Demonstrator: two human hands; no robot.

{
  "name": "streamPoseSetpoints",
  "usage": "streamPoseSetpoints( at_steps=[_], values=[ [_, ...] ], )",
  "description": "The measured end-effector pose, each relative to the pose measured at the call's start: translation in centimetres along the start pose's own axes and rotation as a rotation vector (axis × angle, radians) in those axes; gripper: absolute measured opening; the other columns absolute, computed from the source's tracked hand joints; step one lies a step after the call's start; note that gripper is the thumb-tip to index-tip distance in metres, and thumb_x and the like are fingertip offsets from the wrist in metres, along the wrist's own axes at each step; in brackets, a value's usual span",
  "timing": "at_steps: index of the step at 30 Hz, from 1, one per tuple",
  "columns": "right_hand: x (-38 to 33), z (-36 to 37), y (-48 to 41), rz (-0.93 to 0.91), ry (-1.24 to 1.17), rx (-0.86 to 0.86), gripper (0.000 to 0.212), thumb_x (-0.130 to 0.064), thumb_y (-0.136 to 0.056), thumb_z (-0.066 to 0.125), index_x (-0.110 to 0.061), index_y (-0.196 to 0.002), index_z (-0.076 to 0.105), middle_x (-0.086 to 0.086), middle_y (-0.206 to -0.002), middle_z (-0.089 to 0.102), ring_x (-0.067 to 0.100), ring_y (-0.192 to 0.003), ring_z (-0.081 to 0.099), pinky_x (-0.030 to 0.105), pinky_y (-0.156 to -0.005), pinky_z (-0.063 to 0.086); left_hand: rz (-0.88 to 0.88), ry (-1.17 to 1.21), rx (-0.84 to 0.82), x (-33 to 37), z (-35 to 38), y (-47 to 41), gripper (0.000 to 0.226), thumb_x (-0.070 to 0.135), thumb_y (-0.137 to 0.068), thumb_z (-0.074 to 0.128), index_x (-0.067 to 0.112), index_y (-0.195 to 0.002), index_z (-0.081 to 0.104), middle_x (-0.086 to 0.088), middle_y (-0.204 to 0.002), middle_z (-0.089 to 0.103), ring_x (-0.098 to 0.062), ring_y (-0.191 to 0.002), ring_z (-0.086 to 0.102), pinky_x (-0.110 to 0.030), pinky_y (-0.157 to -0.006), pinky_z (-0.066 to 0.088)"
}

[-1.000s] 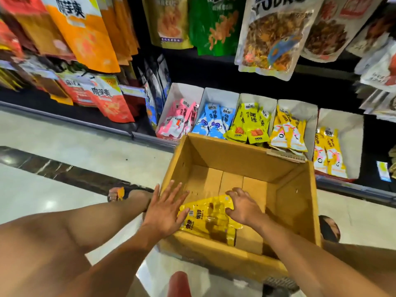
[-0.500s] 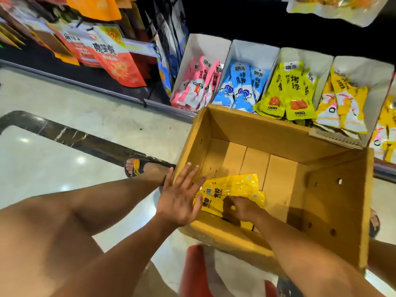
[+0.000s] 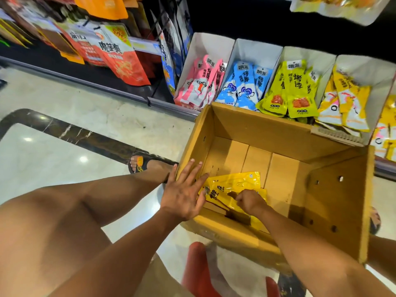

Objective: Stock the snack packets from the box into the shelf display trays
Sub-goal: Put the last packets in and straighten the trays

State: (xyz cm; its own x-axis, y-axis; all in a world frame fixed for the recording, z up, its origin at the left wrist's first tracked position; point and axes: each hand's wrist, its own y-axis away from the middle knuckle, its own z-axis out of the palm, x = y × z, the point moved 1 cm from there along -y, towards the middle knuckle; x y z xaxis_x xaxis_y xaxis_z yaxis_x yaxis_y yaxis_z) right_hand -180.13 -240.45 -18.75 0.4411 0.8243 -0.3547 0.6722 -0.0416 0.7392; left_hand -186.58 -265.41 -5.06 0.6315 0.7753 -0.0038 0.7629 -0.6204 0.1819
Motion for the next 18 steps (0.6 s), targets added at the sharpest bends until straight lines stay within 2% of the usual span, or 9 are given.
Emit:
streamPoseSetpoints(
  at_steps=[3,6,7,10,12,13,15,16,18],
  values=[
    [0.6,-2.1,1.4,-0.017,-0.052,0.069,0.017,-0.018,-0.092,0.063,-0.02,-0.1,0.079,-0.002,-0.109,0.071,0.021,-0.108,0.064,0.02,-0.077,0.04,-0.006,0.002,-0.004,-0.1,0.3,0.0,0.059,0.054,-0.101,0.029,0.036,-0.157,0.036,0.002,-0.172,0.009,-0.021,-0.159,-0.009,-0.061,-0.124,0.008],
    [0.9,-4.5,3.2,-0.002,-0.154,0.176,0.018,-0.017,-0.092,0.069,-0.013,-0.107,0.077,0.001,-0.119,0.071,0.021,-0.115,0.063,0.023,-0.092,0.043,-0.005,0.015,-0.004,0.1,0.3,0.0,0.059,0.054,-0.103,0.025,0.037,-0.158,0.034,0.003,-0.172,0.011,-0.019,-0.159,-0.01,-0.061,-0.124,0.006],
    [0.9,-5.2,3.8,0.003,-0.205,0.218,0.016,-0.014,-0.09,0.072,-0.01,-0.104,0.078,0.004,-0.117,0.072,0.022,-0.114,0.064,0.023,-0.092,0.044,0.0,0.016,-0.003,0.1,0.3,0.0,0.058,0.055,-0.103,0.023,0.037,-0.158,0.034,0.003,-0.171,0.013,-0.02,-0.159,-0.01,-0.061,-0.124,0.005],
    [0.7,-7.0,5.5,0.009,-0.405,0.325,0.01,-0.008,-0.087,0.075,-0.006,-0.097,0.077,0.01,-0.105,0.075,0.019,-0.096,0.067,0.021,-0.08,0.05,0.001,0.016,0.021,0.3,-0.1,0.0,0.057,0.056,-0.104,0.022,0.035,-0.153,0.043,0.001,-0.169,0.023,-0.022,-0.159,-0.003,-0.063,-0.124,0.003],
    [0.0,-8.2,6.9,-0.018,-0.504,0.341,0.007,-0.013,-0.089,0.073,-0.012,-0.094,0.078,0.004,-0.095,0.076,0.015,-0.084,0.067,0.03,-0.076,0.053,-0.018,0.071,0.071,0.8,-1.0,-0.4,0.057,0.053,-0.105,0.021,0.031,-0.152,0.044,0.002,-0.168,0.028,-0.021,-0.159,0.004,-0.058,-0.126,0.006],
    [-0.5,-8.7,7.6,-0.048,-0.54,0.357,0.007,-0.015,-0.09,0.072,-0.016,-0.093,0.079,-0.001,-0.088,0.076,0.013,-0.079,0.066,0.03,-0.075,0.053,-0.024,0.161,0.086,1.3,-1.6,-0.6,0.056,0.05,-0.106,0.022,0.03,-0.152,0.045,0.003,-0.166,0.031,-0.021,-0.159,0.011,-0.052,-0.127,0.012],
    [-1.8,-9.7,9.2,-0.128,-0.6,0.424,0.012,-0.016,-0.092,0.07,-0.021,-0.094,0.08,-0.012,-0.082,0.076,0.008,-0.077,0.067,0.027,-0.073,0.05,-0.069,0.49,0.061,2.9,-2.9,-1.4,0.051,0.046,-0.108,0.026,0.028,-0.15,0.048,0.004,-0.16,0.042,-0.02,-0.152,0.03,-0.041,-0.122,0.028],
    [-2.5,-10.0,9.9,-0.171,-0.625,0.461,0.014,-0.016,-0.093,0.069,-0.024,-0.097,0.08,-0.015,-0.084,0.076,0.007,-0.08,0.069,0.026,-0.075,0.051,-0.143,0.715,-0.008,3.7,-3.4,-1.9,0.05,0.048,-0.109,0.027,0.027,-0.15,0.049,0.003,-0.155,0.048,-0.021,-0.146,0.039,-0.04,-0.119,0.034],
    [-3.8,-10.2,10.9,-0.247,-0.644,0.52,0.018,-0.015,-0.094,0.068,-0.026,-0.102,0.079,-0.017,-0.092,0.077,0.005,-0.089,0.071,0.026,-0.079,0.053,-0.369,1.209,-0.195,5.2,-4.7,-2.7,0.064,0.064,-0.104,0.028,0.026,-0.151,0.048,0.0,-0.146,0.056,-0.023,-0.134,0.053,-0.044,-0.114,0.042]
  ],
)
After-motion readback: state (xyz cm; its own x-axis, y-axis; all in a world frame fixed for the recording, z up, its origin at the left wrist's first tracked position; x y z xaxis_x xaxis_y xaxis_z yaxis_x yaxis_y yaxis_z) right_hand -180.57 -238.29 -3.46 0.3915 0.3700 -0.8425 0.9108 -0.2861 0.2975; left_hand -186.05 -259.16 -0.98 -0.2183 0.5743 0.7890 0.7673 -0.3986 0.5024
